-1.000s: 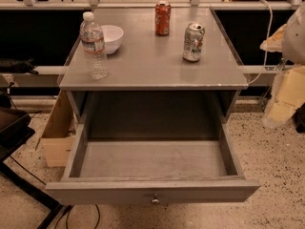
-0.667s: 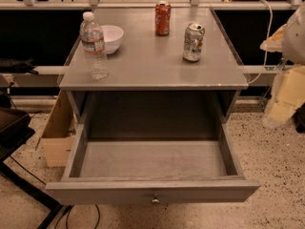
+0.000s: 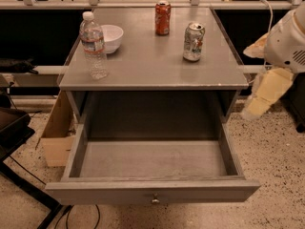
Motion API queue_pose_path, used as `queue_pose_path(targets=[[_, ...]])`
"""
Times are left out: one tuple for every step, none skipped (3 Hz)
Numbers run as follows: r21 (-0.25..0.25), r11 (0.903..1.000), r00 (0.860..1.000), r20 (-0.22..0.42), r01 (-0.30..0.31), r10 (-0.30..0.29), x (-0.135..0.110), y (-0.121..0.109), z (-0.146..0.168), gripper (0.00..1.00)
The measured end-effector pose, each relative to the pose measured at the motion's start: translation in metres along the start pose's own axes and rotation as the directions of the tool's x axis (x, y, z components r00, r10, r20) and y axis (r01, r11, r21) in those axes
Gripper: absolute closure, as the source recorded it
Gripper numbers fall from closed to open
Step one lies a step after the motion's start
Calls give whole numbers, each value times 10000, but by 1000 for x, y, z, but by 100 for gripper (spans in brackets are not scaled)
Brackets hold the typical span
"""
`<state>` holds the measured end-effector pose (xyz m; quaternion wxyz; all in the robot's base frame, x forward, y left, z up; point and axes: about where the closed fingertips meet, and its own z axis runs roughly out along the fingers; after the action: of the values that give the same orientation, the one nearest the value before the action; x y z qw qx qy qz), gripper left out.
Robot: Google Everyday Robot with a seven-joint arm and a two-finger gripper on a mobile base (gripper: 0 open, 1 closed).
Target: Place water bottle into top drawer
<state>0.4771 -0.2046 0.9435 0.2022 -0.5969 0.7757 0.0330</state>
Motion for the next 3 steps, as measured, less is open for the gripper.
queue_pose_path(targets=[[-56,9998,9673,2530,-182,190,-26,-12,39,0],[323,9995,8609,5085,19,-181,-82,-16,51,0],[667,9977,6832,7290,-91,-425,-152,-24,45,0]])
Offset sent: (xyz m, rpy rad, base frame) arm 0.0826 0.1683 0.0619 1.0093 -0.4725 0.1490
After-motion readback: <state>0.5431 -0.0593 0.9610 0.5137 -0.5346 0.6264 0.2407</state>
